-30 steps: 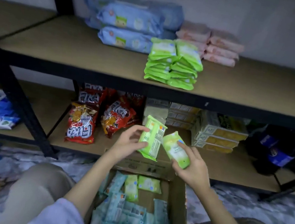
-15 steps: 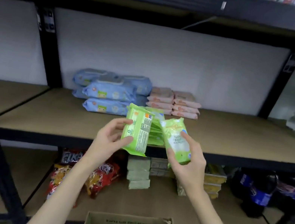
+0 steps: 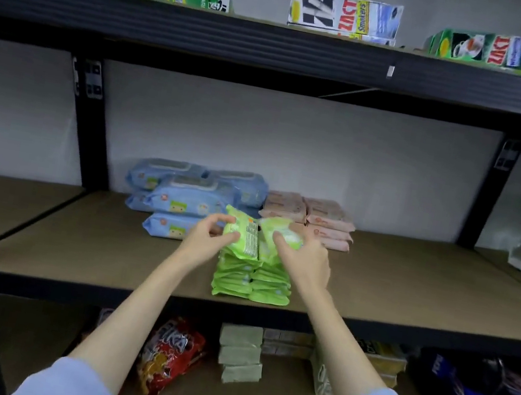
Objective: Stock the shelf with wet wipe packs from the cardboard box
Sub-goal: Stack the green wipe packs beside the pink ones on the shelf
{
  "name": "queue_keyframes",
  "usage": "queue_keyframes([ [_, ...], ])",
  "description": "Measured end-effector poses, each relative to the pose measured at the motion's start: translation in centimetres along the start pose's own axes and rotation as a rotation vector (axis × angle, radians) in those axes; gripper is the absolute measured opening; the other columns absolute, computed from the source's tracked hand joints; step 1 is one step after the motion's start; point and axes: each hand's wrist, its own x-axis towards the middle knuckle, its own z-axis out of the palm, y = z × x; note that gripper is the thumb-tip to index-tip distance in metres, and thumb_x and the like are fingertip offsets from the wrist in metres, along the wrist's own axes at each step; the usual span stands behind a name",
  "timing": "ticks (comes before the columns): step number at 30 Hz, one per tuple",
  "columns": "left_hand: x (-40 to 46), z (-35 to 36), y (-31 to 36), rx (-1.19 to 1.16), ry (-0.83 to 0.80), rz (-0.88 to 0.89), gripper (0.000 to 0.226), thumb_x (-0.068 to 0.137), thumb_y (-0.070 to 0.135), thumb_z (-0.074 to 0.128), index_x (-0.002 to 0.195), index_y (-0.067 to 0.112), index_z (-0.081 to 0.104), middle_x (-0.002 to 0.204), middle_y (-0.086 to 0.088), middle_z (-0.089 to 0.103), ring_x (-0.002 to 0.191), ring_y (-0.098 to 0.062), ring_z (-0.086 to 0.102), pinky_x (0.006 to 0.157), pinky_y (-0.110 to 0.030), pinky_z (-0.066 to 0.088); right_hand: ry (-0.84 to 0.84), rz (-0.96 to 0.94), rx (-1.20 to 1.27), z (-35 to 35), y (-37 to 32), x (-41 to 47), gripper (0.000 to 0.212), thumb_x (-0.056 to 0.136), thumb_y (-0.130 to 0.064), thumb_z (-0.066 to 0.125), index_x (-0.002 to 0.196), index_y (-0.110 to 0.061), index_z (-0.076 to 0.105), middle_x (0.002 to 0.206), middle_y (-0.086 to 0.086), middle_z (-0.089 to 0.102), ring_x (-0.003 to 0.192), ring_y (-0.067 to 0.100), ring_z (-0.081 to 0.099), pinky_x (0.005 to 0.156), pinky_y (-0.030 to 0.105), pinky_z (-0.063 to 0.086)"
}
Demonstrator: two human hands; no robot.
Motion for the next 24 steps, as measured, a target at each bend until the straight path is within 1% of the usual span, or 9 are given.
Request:
queue_keyframes([
  [3, 0.0, 0.0, -0.9, 0.118, -0.082, -0.041, 0.010, 0.088, 0.024, 0.060, 0.097, 0.026, 0.056, 0.087, -0.005, 0.046, 0.078, -0.016, 0.043, 0.067, -0.022, 0.035, -0.134, 0.059, 0.124, 0.7, 0.9, 0.7, 0.043, 0.090, -0.049, 0.046, 0.124, -0.026, 0.057, 0.127, 0.007, 0.058, 0.122, 0.027, 0.048, 0.097, 0.032, 0.036],
  [6, 0.2, -0.4, -0.5, 0.157, -0.110, -0.092, 0.012, 0.088, 0.022, 0.059, 0.100, 0.022, 0.056, 0.103, -0.003, 0.045, 0.098, -0.014, 0.043, 0.077, -0.026, 0.035, -0.206, 0.104, 0.314, 1.2, 2.0, 1.1, 0.033, 0.090, -0.035, 0.053, 0.121, -0.023, 0.059, 0.130, 0.001, 0.057, 0.122, 0.021, 0.049, 0.099, 0.025, 0.035],
  [8, 0.9, -0.4, 0.0, 0.222, -0.087, -0.119, 0.016, 0.087, 0.027, 0.060, 0.102, 0.021, 0.054, 0.117, -0.002, 0.044, 0.107, -0.013, 0.042, 0.085, -0.025, 0.035, -0.228, 0.153, 0.423, 1.4, 2.2, 1.4, 0.030, 0.088, -0.030, 0.059, 0.117, -0.024, 0.060, 0.129, 0.000, 0.057, 0.119, 0.020, 0.052, 0.105, 0.033, 0.038],
  [10, 1.6, 0.1, 0.7, 0.291, -0.044, -0.157, 0.031, 0.081, 0.043, 0.063, 0.104, 0.026, 0.050, 0.130, -0.007, 0.041, 0.112, -0.022, 0.048, 0.094, -0.033, 0.040, -0.230, 0.178, 0.473, 1.7, 2.1, 1.5, 0.029, 0.088, -0.028, 0.058, 0.117, -0.022, 0.059, 0.128, 0.001, 0.056, 0.118, 0.021, 0.051, 0.105, 0.038, 0.040],
  [12, 1.9, 1.1, 1.5, 0.365, -0.015, -0.195, 0.053, 0.074, 0.053, 0.065, 0.116, 0.025, 0.047, 0.136, -0.012, 0.035, 0.121, -0.033, 0.045, 0.102, -0.043, 0.039, -0.201, 0.171, 0.475, 2.0, 2.1, 1.3, 0.031, 0.090, -0.027, 0.056, 0.121, -0.019, 0.056, 0.129, 0.002, 0.054, 0.119, 0.022, 0.049, 0.105, 0.037, 0.038],
  [15, 1.8, 2.6, 2.7, 0.489, 0.018, -0.212, 0.069, 0.075, 0.047, 0.068, 0.132, 0.020, 0.039, 0.138, -0.012, 0.029, 0.128, -0.036, 0.033, 0.101, -0.042, 0.035, -0.172, 0.152, 0.484, 2.2, 2.3, 0.9, 0.034, 0.092, -0.028, 0.053, 0.124, -0.018, 0.052, 0.131, 0.003, 0.053, 0.121, 0.022, 0.048, 0.105, 0.036, 0.037],
  [20, 1.5, 2.5, 2.9, 0.357, 0.082, -0.132, 0.050, 0.074, 0.025, 0.067, 0.119, 0.031, 0.049, 0.130, -0.009, 0.037, 0.115, -0.033, 0.048, 0.093, -0.038, 0.044, -0.184, 0.135, 0.478, 2.2, 2.5, 1.0, 0.036, 0.093, -0.030, 0.052, 0.127, -0.020, 0.050, 0.134, 0.004, 0.050, 0.123, 0.023, 0.046, 0.102, 0.034, 0.036],
  [22, 1.2, 1.7, 2.7, 0.235, 0.122, -0.013, 0.038, 0.077, 0.017, 0.065, 0.109, 0.034, 0.057, 0.127, -0.009, 0.044, 0.116, -0.026, 0.048, 0.091, -0.029, 0.040, -0.189, 0.129, 0.475, 2.2, 2.6, 1.1, 0.036, 0.093, -0.031, 0.052, 0.127, -0.020, 0.049, 0.135, 0.003, 0.049, 0.124, 0.023, 0.045, 0.101, 0.033, 0.036],
  [24, 0.9, 0.7, 2.9, 0.021, 0.122, 0.073, 0.034, 0.082, 0.011, 0.061, 0.103, 0.037, 0.061, 0.130, -0.005, 0.050, 0.120, -0.017, 0.045, 0.097, -0.029, 0.036, -0.188, 0.115, 0.479, 2.2, 2.6, 1.1, 0.036, 0.093, -0.029, 0.052, 0.128, -0.019, 0.049, 0.136, 0.002, 0.049, 0.124, 0.021, 0.045, 0.099, 0.031, 0.035],
])
